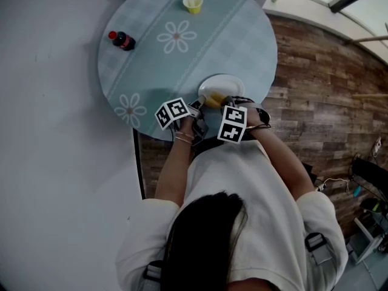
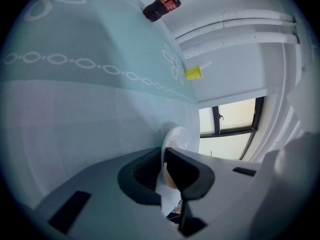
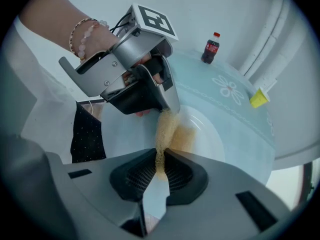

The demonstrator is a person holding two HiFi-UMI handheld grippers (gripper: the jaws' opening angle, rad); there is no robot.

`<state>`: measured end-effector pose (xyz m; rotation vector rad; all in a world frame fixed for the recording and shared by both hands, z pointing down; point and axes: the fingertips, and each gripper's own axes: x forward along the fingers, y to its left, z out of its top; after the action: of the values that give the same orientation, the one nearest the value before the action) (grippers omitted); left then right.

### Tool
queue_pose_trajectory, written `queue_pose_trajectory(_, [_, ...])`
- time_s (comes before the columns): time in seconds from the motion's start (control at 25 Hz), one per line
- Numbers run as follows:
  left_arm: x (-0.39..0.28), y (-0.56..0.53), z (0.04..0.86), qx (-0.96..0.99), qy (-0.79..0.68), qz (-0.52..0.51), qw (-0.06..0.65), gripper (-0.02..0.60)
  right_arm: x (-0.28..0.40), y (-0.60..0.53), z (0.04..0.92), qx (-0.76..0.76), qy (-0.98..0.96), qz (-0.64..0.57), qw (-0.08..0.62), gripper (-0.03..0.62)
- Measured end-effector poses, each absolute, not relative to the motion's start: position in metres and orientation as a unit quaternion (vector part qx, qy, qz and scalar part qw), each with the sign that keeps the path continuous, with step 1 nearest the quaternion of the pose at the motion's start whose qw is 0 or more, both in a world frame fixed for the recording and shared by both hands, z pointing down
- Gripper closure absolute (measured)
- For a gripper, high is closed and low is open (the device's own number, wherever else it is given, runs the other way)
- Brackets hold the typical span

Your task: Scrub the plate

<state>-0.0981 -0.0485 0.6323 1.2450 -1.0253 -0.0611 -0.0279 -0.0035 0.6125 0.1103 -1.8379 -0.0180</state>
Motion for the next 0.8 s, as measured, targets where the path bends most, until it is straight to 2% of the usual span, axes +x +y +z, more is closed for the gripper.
queue_pose_trajectory(0.8, [-0.099, -0.049, 0.632, 0.557, -0.461, -0.028, 0.690, 0.542, 0.025, -0.033, 0.616, 0.167, -0.783, 0.055, 0.597, 0.534])
